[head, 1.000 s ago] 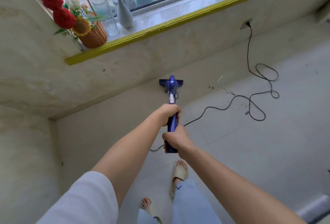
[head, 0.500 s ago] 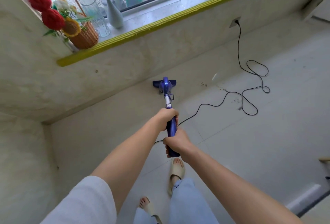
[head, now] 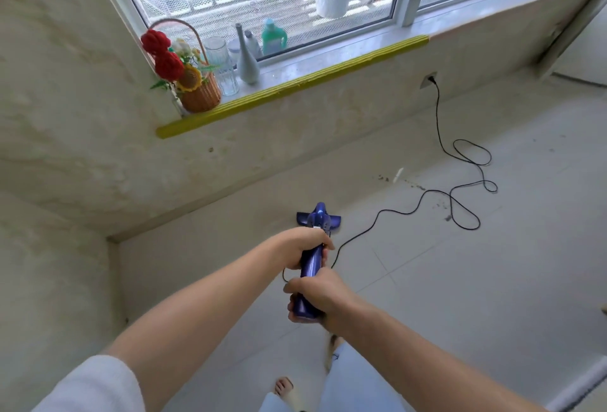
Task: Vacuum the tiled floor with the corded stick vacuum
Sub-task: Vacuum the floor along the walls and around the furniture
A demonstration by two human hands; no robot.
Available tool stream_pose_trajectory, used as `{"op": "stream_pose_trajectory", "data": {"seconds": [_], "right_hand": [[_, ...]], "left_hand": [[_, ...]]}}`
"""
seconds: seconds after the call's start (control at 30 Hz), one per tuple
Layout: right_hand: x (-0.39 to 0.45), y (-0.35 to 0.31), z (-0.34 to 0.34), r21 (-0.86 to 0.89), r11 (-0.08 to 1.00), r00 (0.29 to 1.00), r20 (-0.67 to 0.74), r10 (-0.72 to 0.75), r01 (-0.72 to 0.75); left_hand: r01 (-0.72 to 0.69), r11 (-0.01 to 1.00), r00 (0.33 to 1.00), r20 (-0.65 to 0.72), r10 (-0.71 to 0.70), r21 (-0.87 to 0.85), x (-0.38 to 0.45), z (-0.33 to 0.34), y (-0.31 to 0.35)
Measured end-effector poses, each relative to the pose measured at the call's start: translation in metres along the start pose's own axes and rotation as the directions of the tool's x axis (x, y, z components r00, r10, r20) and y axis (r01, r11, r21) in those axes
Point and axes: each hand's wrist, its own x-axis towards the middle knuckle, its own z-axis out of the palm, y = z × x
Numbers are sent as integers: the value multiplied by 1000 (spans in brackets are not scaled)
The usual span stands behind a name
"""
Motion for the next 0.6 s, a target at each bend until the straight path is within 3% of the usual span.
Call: {"op": "stream_pose_trajectory", "data": {"seconds": [0.23,0.4,0.6], "right_hand": [[-15,27,80,268,963,996,64,-59,39],[2,16,101,360,926,989,49,-138,112],[21,-13,92,389,915,991,32,-132,109]], "left_hand": [[56,943,998,-26,-51,327,-39,-45,-26],[59,918,998,-57,-40,391,-38,-60,-16],[81,882,995,-96,-41,464,-19,-62,20]]}}
